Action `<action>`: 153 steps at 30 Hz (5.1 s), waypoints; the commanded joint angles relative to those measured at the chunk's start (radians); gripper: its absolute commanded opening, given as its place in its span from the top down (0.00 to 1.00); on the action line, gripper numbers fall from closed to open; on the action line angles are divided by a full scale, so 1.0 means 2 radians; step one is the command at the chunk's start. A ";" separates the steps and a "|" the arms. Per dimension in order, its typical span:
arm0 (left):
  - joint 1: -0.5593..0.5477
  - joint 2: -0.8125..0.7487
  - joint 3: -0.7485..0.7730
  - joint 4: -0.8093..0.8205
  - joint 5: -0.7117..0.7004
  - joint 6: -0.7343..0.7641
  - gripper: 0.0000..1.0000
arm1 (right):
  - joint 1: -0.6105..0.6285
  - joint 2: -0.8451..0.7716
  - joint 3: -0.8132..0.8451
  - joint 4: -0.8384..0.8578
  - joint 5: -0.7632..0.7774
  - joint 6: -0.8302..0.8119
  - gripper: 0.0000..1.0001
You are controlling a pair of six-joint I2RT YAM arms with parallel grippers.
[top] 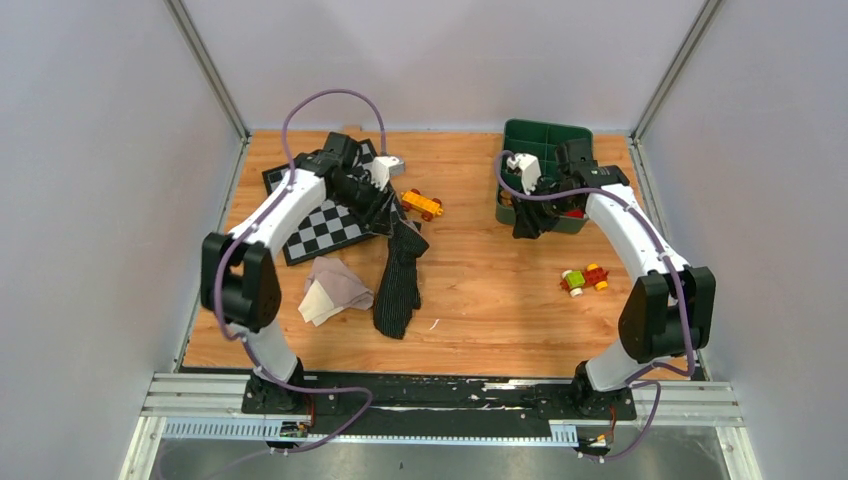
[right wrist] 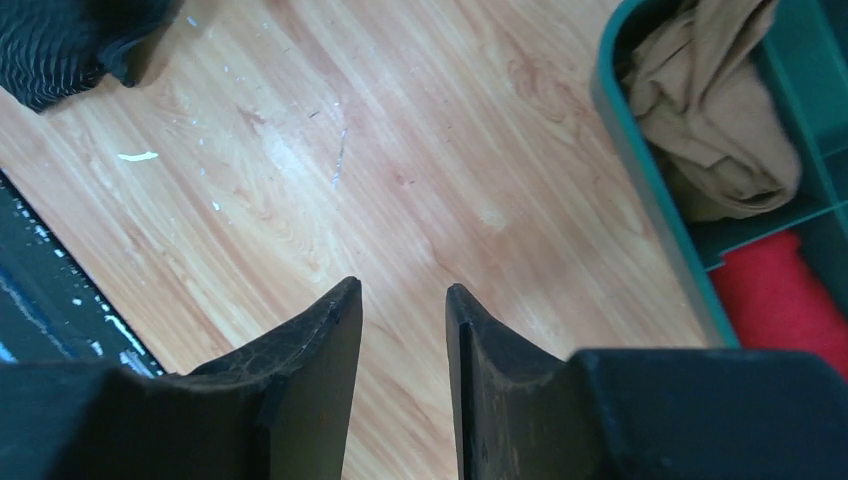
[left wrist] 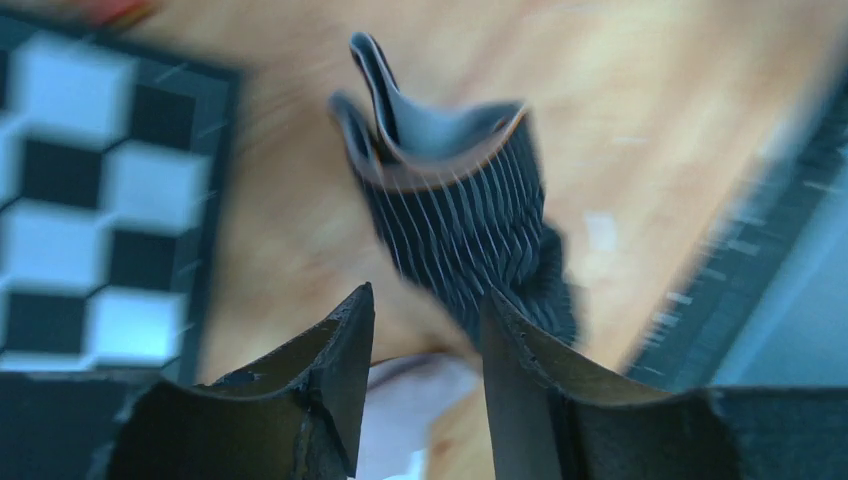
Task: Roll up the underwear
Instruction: Place the underwear at the center of the board, then flatten out the underwear at the center of the board.
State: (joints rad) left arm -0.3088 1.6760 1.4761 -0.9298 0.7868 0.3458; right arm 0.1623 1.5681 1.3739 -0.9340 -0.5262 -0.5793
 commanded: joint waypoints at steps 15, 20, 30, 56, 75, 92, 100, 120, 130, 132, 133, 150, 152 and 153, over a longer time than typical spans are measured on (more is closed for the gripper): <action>-0.089 0.063 0.061 0.103 -0.253 -0.129 0.49 | -0.001 -0.032 -0.053 0.010 -0.038 0.025 0.59; -0.137 0.115 0.086 0.124 -0.352 -0.170 0.50 | -0.001 -0.025 -0.044 0.011 -0.039 0.027 0.59; -0.182 0.190 0.076 0.150 -0.437 -0.216 0.43 | -0.005 -0.022 -0.047 0.018 -0.041 0.033 0.59; -0.147 0.056 0.073 0.057 0.083 0.005 1.00 | -0.013 -0.034 -0.062 -0.006 -0.030 0.019 0.60; -0.048 0.104 0.129 0.130 -0.199 -0.012 0.00 | -0.014 -0.019 -0.080 0.020 -0.060 0.051 0.59; -0.230 0.200 0.147 0.134 -0.389 -0.235 0.36 | -0.114 -0.064 -0.090 0.053 0.027 0.181 0.58; -0.280 0.248 0.145 0.129 -0.461 -0.182 0.42 | -0.127 -0.068 -0.087 0.030 -0.024 0.165 0.57; -0.319 0.256 0.093 0.149 -0.560 -0.127 0.56 | -0.127 -0.062 -0.094 0.023 -0.053 0.162 0.58; -0.283 0.208 0.126 0.125 -0.523 -0.120 1.00 | -0.119 -0.051 -0.102 0.043 -0.049 0.159 0.59; -0.269 0.177 0.138 0.119 -0.490 -0.120 1.00 | -0.104 -0.036 -0.091 0.043 -0.051 0.152 0.57; -0.262 0.164 0.140 0.115 -0.481 -0.122 1.00 | -0.096 -0.030 -0.085 0.043 -0.051 0.150 0.55; -0.108 0.004 0.026 0.006 -0.398 -0.129 1.00 | 0.098 0.127 0.023 0.117 -0.083 0.253 0.56; -0.098 -0.005 0.012 0.008 -0.399 -0.126 1.00 | 0.134 0.147 0.050 0.122 0.007 0.280 0.57; -0.094 -0.009 0.007 0.009 -0.402 -0.126 1.00 | 0.152 0.158 0.063 0.124 0.046 0.286 0.56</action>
State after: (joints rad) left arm -0.5198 1.7214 1.5272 -0.8864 -0.0372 0.0917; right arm 0.3531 1.8248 1.3998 -0.7574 -0.6544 -0.1120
